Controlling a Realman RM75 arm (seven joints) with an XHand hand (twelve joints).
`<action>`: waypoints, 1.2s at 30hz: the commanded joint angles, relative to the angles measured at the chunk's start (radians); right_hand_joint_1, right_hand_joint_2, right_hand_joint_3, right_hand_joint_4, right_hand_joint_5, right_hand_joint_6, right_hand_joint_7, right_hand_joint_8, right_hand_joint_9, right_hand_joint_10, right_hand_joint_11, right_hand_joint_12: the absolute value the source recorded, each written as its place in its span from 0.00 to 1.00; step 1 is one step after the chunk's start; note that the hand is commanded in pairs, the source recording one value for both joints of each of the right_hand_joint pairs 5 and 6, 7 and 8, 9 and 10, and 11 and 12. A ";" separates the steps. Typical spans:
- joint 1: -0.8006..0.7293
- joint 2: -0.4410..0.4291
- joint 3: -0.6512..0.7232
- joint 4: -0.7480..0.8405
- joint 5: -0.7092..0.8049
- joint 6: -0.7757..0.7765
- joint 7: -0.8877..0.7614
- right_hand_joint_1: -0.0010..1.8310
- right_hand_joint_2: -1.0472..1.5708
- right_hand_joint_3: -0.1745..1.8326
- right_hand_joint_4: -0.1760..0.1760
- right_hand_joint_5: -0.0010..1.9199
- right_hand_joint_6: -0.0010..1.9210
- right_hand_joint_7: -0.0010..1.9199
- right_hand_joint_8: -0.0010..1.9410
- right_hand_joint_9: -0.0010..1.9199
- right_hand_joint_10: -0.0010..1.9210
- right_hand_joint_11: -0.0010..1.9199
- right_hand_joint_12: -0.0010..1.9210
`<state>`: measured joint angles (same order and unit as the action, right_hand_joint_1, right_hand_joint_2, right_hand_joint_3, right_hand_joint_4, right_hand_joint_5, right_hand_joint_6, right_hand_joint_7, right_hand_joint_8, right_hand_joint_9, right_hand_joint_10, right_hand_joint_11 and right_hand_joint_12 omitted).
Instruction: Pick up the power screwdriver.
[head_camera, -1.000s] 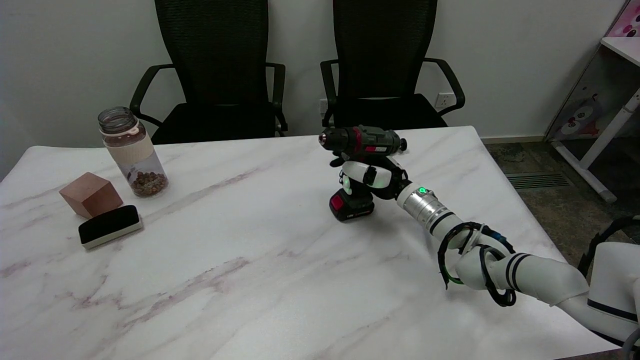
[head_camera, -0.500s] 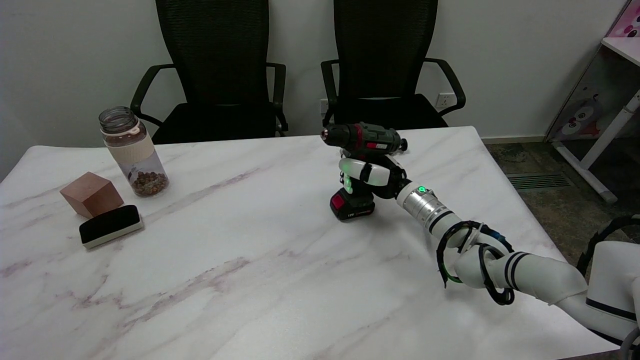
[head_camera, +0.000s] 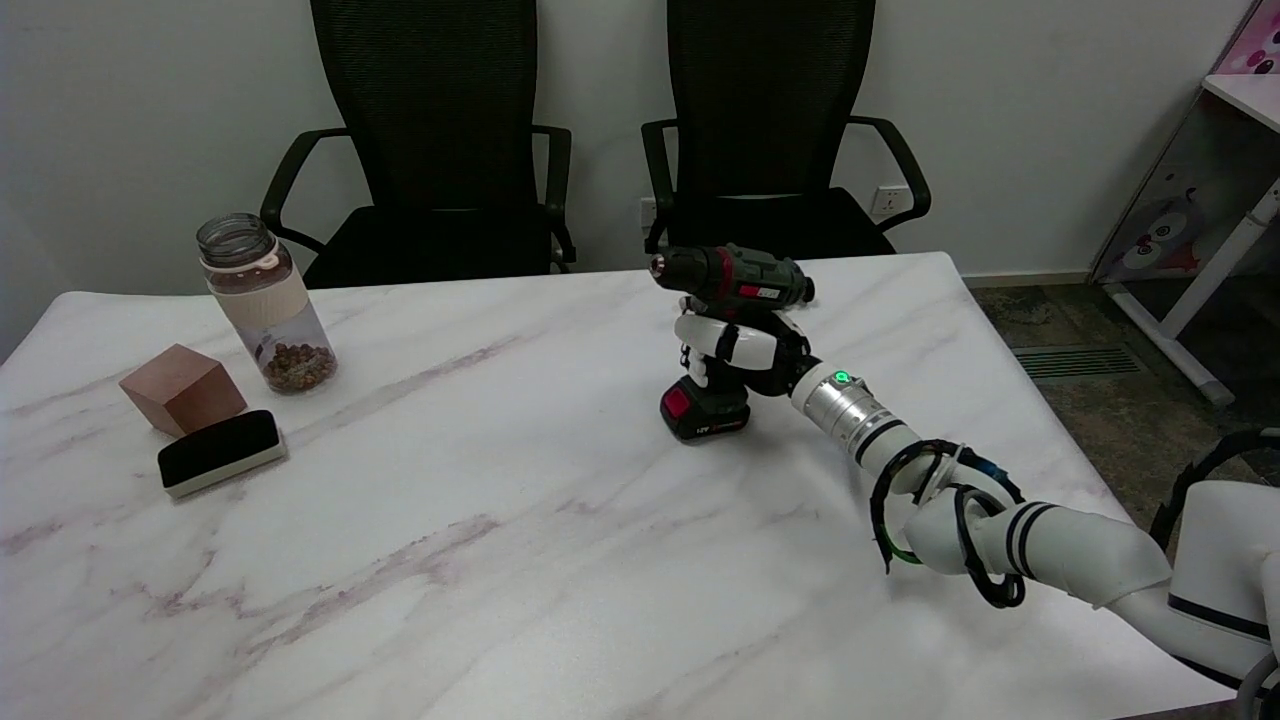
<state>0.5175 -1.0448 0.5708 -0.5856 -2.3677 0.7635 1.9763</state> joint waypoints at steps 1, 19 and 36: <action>0.009 -0.006 0.000 -0.033 -0.008 0.011 -0.001 0.48 0.75 0.51 0.58 0.99 0.99 0.99 0.98 1.00 1.00 1.00 1.00; 0.035 0.025 0.033 -0.225 -0.010 0.027 -0.068 0.47 0.99 0.45 1.00 1.00 1.00 1.00 0.99 1.00 1.00 1.00 1.00; 0.035 0.091 0.138 -0.471 -0.008 -0.020 -0.206 0.45 1.00 0.48 1.00 1.00 1.00 1.00 0.99 1.00 1.00 1.00 1.00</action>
<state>0.5437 -1.0044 0.6187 -0.8476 -2.3782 0.7804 1.8931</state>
